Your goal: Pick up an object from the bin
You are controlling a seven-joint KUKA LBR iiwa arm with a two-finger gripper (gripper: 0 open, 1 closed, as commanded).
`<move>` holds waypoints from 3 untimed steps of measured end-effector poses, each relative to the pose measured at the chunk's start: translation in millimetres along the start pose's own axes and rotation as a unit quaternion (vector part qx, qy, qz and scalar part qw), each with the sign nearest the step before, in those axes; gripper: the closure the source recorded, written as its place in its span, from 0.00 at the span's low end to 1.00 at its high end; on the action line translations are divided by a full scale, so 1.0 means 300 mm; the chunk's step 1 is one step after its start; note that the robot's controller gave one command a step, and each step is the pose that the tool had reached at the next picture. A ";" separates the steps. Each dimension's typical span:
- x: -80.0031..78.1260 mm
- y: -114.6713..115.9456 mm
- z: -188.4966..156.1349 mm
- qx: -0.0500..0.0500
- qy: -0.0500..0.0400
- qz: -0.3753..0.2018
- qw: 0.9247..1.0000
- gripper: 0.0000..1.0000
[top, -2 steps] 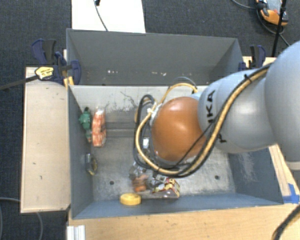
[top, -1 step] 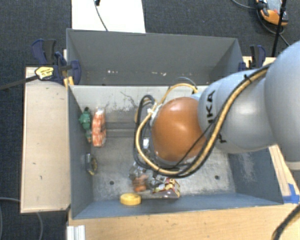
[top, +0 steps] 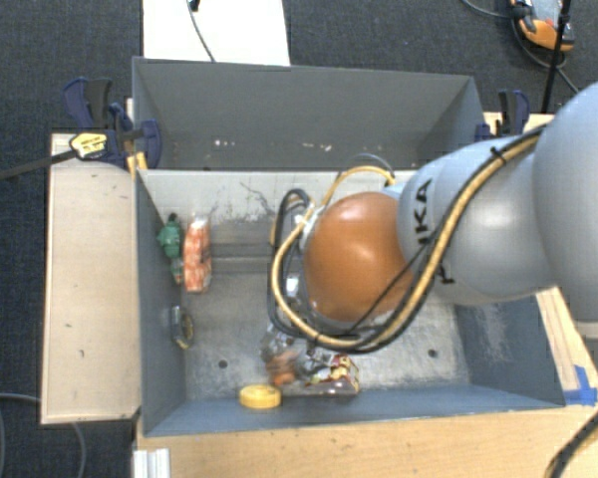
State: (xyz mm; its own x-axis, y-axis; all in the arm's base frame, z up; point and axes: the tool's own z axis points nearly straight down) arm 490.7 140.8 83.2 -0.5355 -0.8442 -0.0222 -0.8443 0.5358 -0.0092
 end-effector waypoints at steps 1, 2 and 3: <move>0.006 0.004 -0.055 -0.005 0.009 0.001 1.000 1.00; 0.003 0.001 -0.105 -0.005 0.010 0.001 1.000 1.00; 0.004 0.003 -0.168 -0.006 0.011 0.001 1.000 1.00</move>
Offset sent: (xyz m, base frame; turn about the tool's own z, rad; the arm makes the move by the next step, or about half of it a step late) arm 0.0001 0.0000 0.0791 0.0001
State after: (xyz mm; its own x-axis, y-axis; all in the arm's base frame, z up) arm 488.2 139.7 133.5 -0.5378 -0.8431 0.0004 -0.8431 0.5378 0.0034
